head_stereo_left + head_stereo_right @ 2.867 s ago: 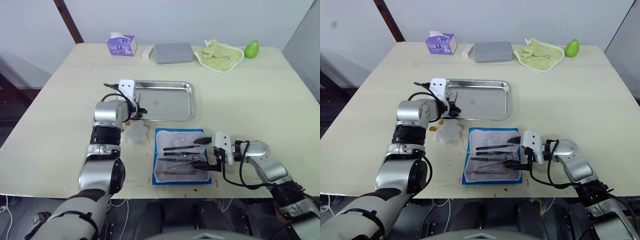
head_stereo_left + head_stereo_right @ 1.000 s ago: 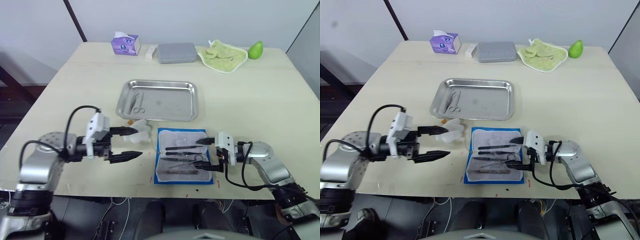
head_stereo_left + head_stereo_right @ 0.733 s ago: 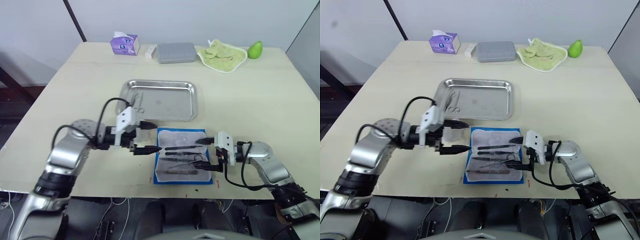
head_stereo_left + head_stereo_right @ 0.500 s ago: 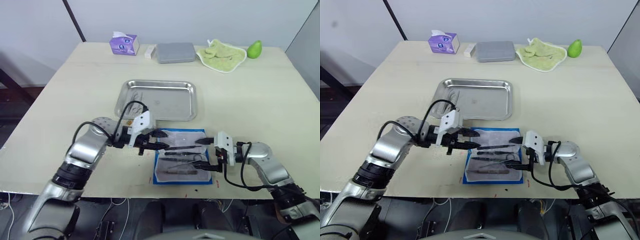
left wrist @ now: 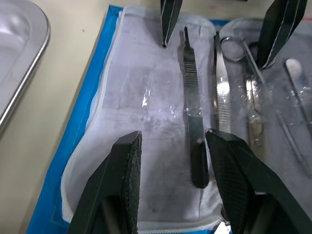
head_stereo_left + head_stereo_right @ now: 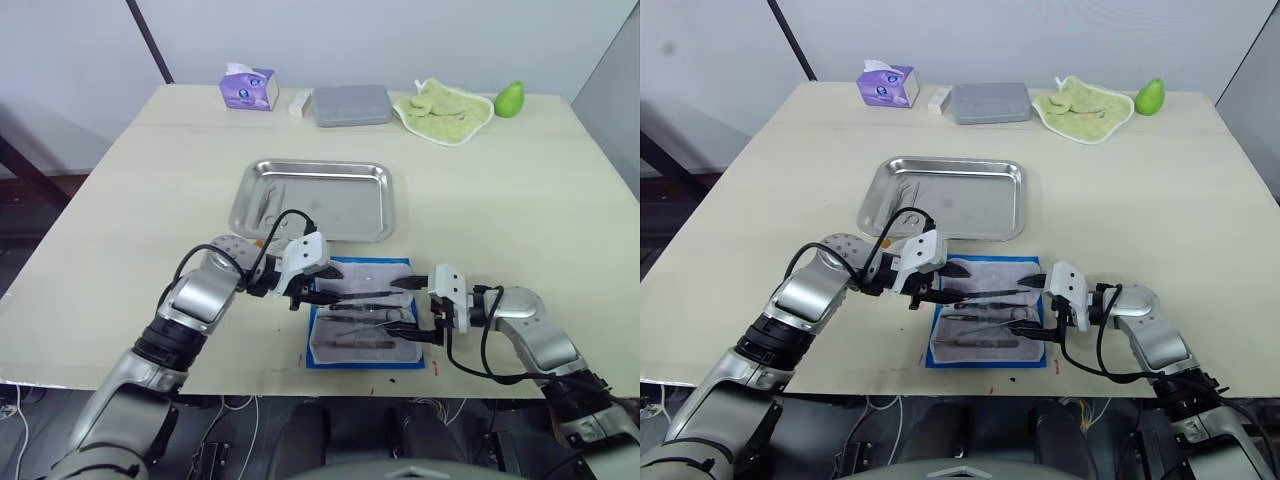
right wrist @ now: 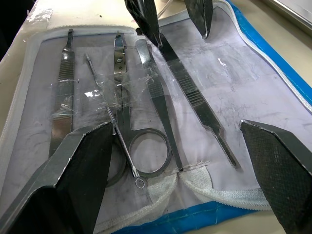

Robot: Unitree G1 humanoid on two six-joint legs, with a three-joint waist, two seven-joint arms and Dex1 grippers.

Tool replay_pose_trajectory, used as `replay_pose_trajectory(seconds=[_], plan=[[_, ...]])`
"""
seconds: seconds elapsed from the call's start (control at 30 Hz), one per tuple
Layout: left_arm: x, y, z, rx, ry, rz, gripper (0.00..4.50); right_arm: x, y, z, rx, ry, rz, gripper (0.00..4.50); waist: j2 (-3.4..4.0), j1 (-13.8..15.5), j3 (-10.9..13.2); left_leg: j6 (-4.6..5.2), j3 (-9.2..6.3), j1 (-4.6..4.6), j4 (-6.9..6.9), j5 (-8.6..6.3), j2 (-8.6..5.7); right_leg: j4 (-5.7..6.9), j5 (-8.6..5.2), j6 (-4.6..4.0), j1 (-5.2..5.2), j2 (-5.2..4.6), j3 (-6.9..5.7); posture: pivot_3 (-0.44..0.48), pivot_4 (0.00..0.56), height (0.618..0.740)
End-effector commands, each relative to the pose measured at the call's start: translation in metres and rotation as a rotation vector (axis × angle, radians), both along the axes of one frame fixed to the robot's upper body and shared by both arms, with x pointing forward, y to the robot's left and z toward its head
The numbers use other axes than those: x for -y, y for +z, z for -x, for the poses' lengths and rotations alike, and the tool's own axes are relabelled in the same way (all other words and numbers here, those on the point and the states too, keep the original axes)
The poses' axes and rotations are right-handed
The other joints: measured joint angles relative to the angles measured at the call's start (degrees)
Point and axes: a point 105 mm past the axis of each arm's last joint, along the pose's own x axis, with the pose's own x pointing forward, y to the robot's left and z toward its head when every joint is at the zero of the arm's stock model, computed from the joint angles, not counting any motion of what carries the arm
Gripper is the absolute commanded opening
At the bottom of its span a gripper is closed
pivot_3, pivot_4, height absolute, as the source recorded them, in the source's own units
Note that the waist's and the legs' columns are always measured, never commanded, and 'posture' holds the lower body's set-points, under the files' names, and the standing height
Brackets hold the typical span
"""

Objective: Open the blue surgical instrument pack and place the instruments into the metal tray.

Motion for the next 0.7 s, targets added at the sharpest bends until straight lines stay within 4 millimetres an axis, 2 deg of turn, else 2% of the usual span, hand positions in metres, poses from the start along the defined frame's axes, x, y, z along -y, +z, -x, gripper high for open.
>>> replay_pose_trajectory(seconds=[0.03, 0.5, 0.6, 0.7], plan=[[0.004, 0.004, -0.002, 0.029, -0.024, -0.009, 2.25, 0.014, -0.031, 0.004, -0.119, -0.065, 0.084, 4.5, 0.0, 0.0, 0.0, 0.0, 0.0, 0.0, 0.0, 0.0, 0.0, 0.0, 0.0, 0.0, 0.0, 0.0, 0.0, 0.0, 0.15, 0.74], [0.007, -0.009, 0.004, 0.019, -0.078, -0.06, 2.25, 0.013, -0.031, 0.004, -0.121, -0.059, 0.09, 4.5, 0.0, 0.0, 0.0, 0.0, 0.0, 0.01, 0.0, 0.0, 0.0, 0.0, 0.0, 0.0, 0.01, 0.0, 0.0, 0.0, 0.15, 0.74], [0.007, -0.013, 0.004, 0.011, -0.084, -0.07, 1.4, 0.013, -0.032, 0.005, -0.123, -0.056, 0.092, 4.5, -0.01, 0.0, 0.0, 0.0, 0.0, 0.01, 0.0, 0.0, 0.0, 0.0, 0.0, 0.0, 0.01, 0.0, 0.0, 0.0, 0.15, 0.74], [0.007, -0.016, 0.003, 0.012, -0.09, -0.086, 0.04, 0.012, -0.033, 0.006, -0.125, -0.054, 0.094, 4.5, 0.0, 0.0, 0.0, 0.0, 0.0, 0.01, 0.0, 0.0, 0.0, 0.0, 0.0, 0.0, 0.01, 0.0, 0.0, 0.0, 0.15, 0.74]])
